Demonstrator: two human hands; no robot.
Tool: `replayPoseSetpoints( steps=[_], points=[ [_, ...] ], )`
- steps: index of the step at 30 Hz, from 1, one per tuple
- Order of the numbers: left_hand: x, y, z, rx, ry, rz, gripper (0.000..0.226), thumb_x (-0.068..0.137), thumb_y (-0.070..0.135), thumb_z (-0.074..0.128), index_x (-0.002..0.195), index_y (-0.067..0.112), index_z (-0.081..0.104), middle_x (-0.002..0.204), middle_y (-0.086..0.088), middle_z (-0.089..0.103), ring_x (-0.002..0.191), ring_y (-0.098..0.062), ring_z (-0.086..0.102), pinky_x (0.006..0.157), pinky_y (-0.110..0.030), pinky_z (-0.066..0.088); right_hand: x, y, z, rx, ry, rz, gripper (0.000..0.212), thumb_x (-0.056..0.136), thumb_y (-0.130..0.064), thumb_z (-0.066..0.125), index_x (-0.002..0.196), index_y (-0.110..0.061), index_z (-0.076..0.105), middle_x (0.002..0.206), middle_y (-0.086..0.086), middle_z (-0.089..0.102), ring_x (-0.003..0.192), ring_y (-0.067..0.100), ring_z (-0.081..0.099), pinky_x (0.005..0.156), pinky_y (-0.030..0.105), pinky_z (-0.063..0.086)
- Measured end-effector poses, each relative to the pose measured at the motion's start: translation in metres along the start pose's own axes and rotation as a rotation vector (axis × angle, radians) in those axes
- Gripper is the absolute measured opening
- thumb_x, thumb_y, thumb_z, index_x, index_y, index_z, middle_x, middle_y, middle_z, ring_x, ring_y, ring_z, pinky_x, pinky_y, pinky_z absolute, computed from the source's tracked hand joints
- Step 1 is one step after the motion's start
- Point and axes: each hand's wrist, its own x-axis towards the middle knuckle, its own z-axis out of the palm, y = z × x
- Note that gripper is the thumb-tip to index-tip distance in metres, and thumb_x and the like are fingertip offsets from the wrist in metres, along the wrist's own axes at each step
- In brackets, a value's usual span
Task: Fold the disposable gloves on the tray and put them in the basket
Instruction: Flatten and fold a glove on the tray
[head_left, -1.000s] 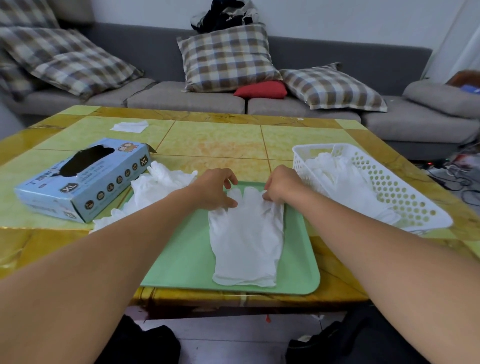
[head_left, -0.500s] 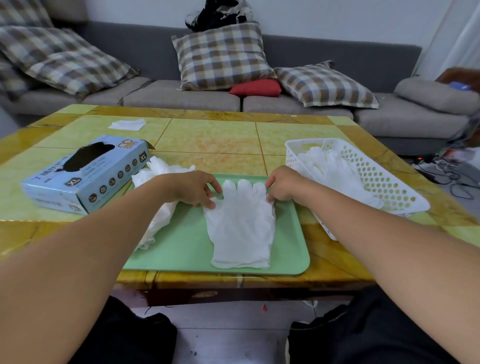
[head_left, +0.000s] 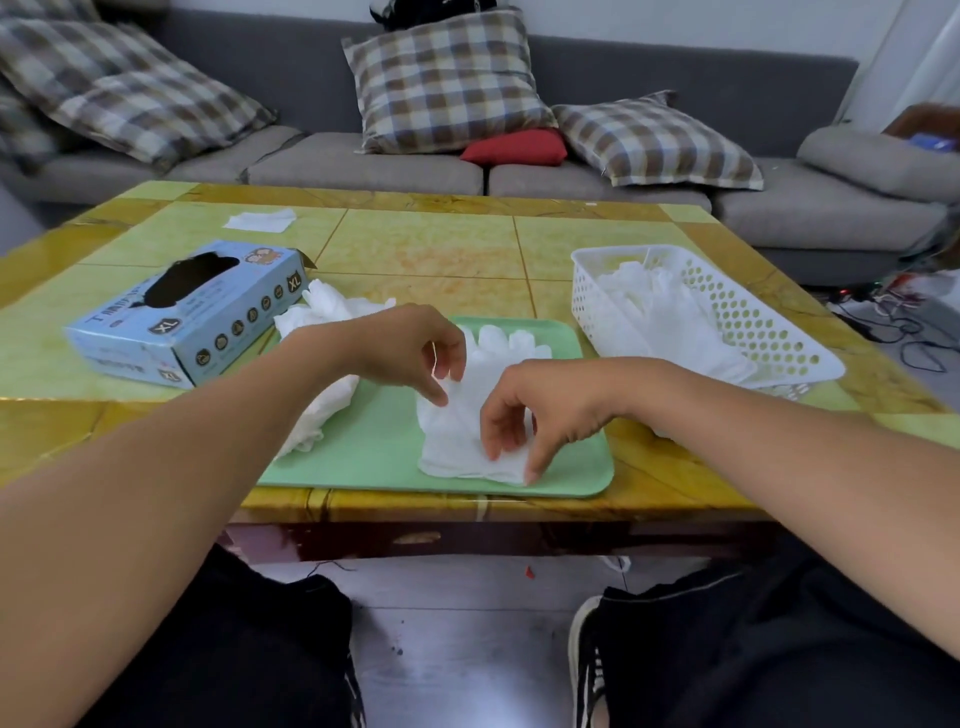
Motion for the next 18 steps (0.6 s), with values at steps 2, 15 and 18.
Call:
replayPoseSetpoints(
  steps=[2, 15, 18],
  points=[
    [-0.011, 0.008, -0.002, -0.028, -0.119, 0.016, 0.023, 0.073, 0.023, 0.089, 0.089, 0.029, 0.074, 0.081, 0.012, 0.069, 0.075, -0.001, 0.064, 0.075, -0.023, 0.055, 0.001, 0.004, 0.008, 0.007, 0.0, -0.011, 0.035, 0.068, -0.017, 0.093, 0.097, -0.023, 0.076, 0.093, 0.001, 0.072, 0.081, 0.003, 0.063, 0.074, 0.019, 0.053],
    [-0.039, 0.014, 0.014, -0.032, -0.347, -0.06, 0.049, 0.061, 0.053, 0.091, 0.102, 0.041, 0.068, 0.109, 0.017, 0.062, 0.103, 0.002, 0.057, 0.1, -0.031, 0.049, -0.009, 0.015, 0.012, 0.222, 0.115, -0.024, 0.007, 0.09, -0.01, 0.074, 0.097, -0.011, 0.075, 0.093, 0.001, 0.073, 0.074, -0.003, 0.061, 0.076, 0.014, 0.048],
    [-0.039, 0.015, 0.012, -0.021, -0.253, -0.056, 0.058, 0.057, 0.054, 0.093, 0.102, 0.042, 0.058, 0.105, 0.016, 0.057, 0.096, -0.001, 0.056, 0.089, -0.027, 0.05, -0.014, 0.022, 0.001, 0.492, 0.172, -0.003, 0.008, 0.093, -0.004, 0.068, 0.094, -0.011, 0.072, 0.085, 0.002, 0.067, 0.074, 0.006, 0.059, 0.077, 0.021, 0.05]
  ],
)
